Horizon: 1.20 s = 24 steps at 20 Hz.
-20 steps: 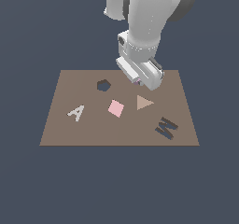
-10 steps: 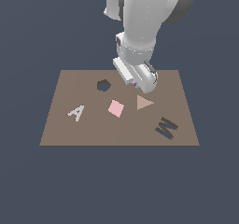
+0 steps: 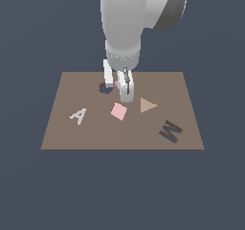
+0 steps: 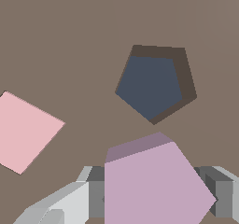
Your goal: Insert a designated object into the corresponding slot on a board.
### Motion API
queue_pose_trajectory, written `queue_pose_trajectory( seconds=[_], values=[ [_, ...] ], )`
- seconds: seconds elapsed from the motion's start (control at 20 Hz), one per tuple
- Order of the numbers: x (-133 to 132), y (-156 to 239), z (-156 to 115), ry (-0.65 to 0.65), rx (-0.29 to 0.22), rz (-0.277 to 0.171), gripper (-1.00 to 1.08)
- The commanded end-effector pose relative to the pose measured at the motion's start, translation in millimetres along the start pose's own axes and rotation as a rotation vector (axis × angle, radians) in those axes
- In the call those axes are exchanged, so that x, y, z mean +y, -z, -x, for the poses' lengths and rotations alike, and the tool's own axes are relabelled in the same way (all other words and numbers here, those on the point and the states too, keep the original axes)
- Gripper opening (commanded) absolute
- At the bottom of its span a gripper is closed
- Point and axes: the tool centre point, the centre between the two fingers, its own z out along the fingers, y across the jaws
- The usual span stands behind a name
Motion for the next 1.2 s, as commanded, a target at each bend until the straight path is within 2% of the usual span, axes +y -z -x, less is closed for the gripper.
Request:
queue_pose_trajectory(
  seconds=[0.0, 0.25, 0.5, 1.15],
  values=[
    [-0.8, 1.1, -16.9, -0.103, 0.000, 0.000, -1.00],
    [2.4, 2.4, -42.2, -0.258, 0.000, 0.000, -1.00],
    [6.6, 3.1, -56.9, -0.350, 0.000, 0.000, -1.00],
    [9.1, -6.8, -61.2, -0.380, 0.000, 0.001, -1.00]
  ],
)
